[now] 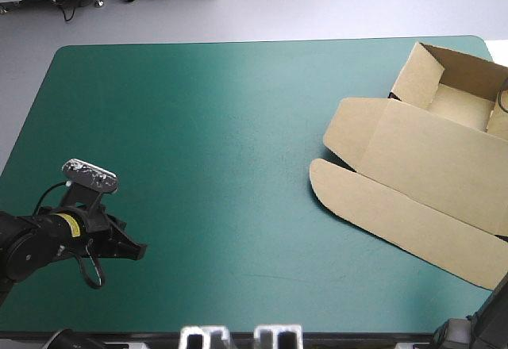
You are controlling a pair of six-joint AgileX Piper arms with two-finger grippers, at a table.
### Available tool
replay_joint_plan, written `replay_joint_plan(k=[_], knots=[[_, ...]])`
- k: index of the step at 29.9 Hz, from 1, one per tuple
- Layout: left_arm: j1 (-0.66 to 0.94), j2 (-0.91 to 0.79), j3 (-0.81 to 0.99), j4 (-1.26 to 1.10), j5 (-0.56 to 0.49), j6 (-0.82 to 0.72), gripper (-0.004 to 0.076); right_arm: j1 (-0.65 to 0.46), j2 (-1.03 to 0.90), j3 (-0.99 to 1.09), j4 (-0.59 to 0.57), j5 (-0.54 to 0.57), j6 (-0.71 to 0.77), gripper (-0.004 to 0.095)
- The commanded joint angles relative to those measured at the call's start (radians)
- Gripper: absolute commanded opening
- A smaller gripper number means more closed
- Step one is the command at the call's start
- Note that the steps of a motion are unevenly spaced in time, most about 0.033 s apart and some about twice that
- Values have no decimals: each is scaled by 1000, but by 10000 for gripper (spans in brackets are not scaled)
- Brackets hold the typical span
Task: Fold the box
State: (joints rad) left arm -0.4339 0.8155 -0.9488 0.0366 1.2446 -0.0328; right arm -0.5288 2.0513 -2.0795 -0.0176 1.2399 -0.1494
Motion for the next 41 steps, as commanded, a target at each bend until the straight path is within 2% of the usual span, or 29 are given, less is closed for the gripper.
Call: replay_joint_plan(k=[1, 6, 8, 12, 14, 18, 22, 28, 30, 33, 36, 41], knots=[[-7, -4, -27, 1, -50, -8, -5, -6, -114, -99, 86, 9, -3, 815], [-7, -4, -27, 1, -58, -8, -5, -6, -218, -125, 315, 9, -126, 621], [-7, -4, -27, 1, -62, -8, -5, -6, -261, -125, 433, 9, -138, 479], [-7, -4, -27, -15, -66, -8, -5, -4, -326, -125, 663, 9, -155, 133], [-7, -4, -27, -15, -66, -8, -5, 10, -359, -125, 726, 9, -192, -26], [-7, -4, -27, -15, -69, -8, -5, 85, -429, -111, 716, 9, -232, -10], [-7, -4, -27, -15, -77, -8, -5, 221, -494, -84, 626, 9, -230, -9], [-7, -4, -26, -18, -123, -8, -5, 502, -584, 14, 358, 9, -214, -11], [-7, -4, -26, -28, -129, -13, -5, 597, -623, 78, 237, 9, -177, -11], [-7, -4, -26, -28, -129, -15, -5, 706, -687, 208, 125, 9, -118, -11], [-7, -4, -26, -28, -134, -6, -5, 753, -753, 358, 123, 9, -102, -11], [-8, -4, -9, -29, -176, -6, -10, 765, -854, 635, 137, -17, -102, -11]])
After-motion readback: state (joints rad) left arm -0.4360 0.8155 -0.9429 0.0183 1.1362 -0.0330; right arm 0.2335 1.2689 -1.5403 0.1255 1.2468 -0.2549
